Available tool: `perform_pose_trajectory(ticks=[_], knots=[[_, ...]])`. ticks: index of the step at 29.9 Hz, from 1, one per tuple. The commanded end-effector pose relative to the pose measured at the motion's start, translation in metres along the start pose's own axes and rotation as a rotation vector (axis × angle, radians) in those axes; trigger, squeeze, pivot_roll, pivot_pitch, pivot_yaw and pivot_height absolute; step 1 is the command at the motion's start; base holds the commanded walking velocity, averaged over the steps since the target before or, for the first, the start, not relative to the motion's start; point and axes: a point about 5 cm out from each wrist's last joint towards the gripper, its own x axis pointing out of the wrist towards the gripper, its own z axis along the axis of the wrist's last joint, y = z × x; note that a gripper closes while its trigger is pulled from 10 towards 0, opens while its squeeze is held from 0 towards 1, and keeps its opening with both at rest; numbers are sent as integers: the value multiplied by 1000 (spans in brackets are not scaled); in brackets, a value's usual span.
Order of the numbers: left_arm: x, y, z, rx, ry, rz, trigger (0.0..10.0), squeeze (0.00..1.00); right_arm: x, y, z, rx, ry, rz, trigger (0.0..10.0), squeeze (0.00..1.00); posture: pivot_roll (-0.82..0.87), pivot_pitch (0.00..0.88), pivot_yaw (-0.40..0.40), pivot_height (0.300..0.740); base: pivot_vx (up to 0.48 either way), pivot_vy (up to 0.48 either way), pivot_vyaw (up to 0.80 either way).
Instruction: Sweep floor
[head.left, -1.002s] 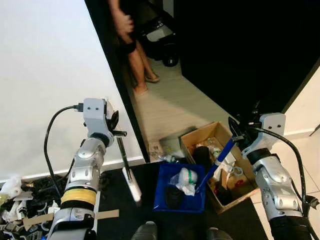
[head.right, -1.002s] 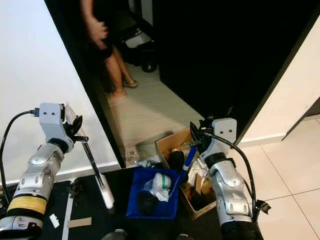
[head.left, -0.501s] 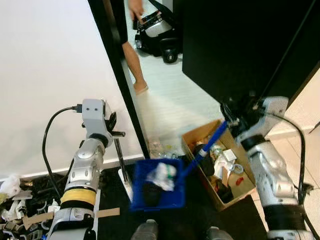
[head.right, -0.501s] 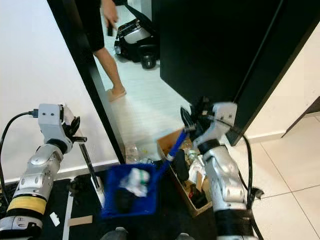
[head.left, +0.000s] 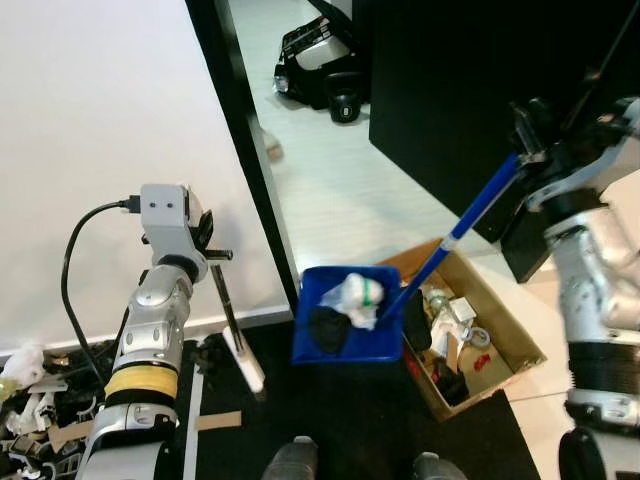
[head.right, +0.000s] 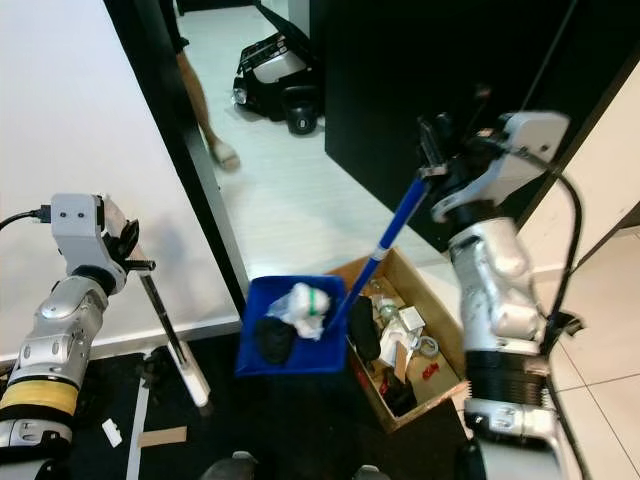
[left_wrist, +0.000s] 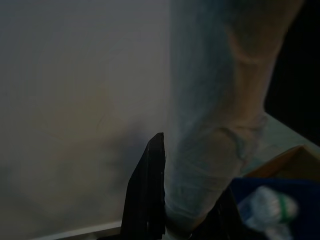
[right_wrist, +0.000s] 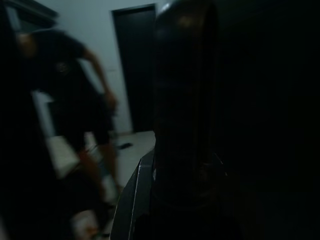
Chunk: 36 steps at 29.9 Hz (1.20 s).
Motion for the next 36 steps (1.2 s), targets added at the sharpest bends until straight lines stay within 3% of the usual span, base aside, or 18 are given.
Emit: perform_pose_trajectory(ticks=[1,8,10,11,13,16,19,24,31,36], knots=[[1,5,7,28,-27,10,10000,0,4,-8,14,-19,-76,-40,10000,0,69,82,69,740,0,0,0],[0,6,7,31,-20,-3,10000,0,14,-57,40,-221,-120,-196,10000,0,74,93,81,740,0,0,0],[0,6,6,32,-19,-3,10000,0,15,-60,42,-251,-122,-202,10000,0,75,93,82,740,0,0,0],[0,6,6,35,-16,-9,10000,0,18,-64,43,-345,-117,-192,10000,0,79,96,85,740,0,0,0],[0,6,6,37,-15,-11,10000,0,20,-64,43,-376,-114,-181,10000,0,82,97,85,740,0,0,0],[-1,6,6,34,-15,-15,10000,0,25,-58,43,-524,-115,-120,10000,0,92,99,83,740,0,0,0],[-2,5,5,35,-15,-16,10000,0,29,-53,42,-576,-118,-76,10000,0,95,99,81,740,0,0,0],[-8,6,2,32,-13,-13,10000,0,38,-38,39,-749,-113,69,10000,0,112,104,65,740,0,0,0],[-14,8,-2,27,-8,-1,10000,0,46,-14,28,-875,-107,263,10000,0,117,109,50,740,0,0,0],[-16,6,-4,22,-7,3,10000,0,49,6,16,-864,-92,399,10000,0,111,115,36,740,0,0,0]])
